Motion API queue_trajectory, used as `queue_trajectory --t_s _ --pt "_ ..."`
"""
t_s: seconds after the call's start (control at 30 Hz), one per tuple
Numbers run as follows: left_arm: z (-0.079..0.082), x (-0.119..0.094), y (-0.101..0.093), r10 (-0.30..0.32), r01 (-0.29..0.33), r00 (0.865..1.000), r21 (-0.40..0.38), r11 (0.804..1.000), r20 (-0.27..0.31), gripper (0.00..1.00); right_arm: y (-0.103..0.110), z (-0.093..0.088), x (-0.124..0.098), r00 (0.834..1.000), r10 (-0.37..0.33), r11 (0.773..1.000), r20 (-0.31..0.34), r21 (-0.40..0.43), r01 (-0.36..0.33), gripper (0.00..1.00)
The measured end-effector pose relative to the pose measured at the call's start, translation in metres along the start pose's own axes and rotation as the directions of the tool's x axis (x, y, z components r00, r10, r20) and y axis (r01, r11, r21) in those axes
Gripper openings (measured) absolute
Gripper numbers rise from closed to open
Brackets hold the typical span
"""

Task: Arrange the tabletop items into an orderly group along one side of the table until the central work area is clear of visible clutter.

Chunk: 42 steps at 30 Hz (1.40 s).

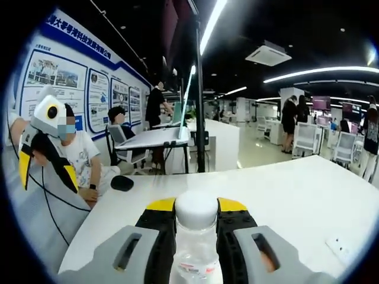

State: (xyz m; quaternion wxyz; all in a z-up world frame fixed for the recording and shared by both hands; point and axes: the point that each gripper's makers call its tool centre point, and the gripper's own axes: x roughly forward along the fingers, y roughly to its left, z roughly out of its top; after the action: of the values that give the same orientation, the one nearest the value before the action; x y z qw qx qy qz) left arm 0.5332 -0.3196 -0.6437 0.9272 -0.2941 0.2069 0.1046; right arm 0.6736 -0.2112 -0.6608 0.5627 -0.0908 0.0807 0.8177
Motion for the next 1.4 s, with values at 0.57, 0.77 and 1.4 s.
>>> queue_trajectory --t_s 0.57,0.77,1.4 --pt "-0.004 -0.001 0.002 -0.016 0.016 1.0 -0.082 0.996 0.009 0.51 0.003 -0.005 -0.003 1.0 0.02 0.999 -0.01 -0.034 -0.02 0.21" --pt "-0.009 -0.002 0.006 -0.012 0.012 1.0 -0.111 0.994 -0.001 0.51 0.005 -0.006 -0.004 0.999 0.017 0.999 -0.034 -0.051 -0.018 0.22" --pt "-0.017 0.008 0.0 0.024 -0.023 0.999 0.021 1.0 -0.049 0.81 0.006 0.046 -0.094 0.988 -0.138 0.987 0.07 0.088 0.132 0.8"
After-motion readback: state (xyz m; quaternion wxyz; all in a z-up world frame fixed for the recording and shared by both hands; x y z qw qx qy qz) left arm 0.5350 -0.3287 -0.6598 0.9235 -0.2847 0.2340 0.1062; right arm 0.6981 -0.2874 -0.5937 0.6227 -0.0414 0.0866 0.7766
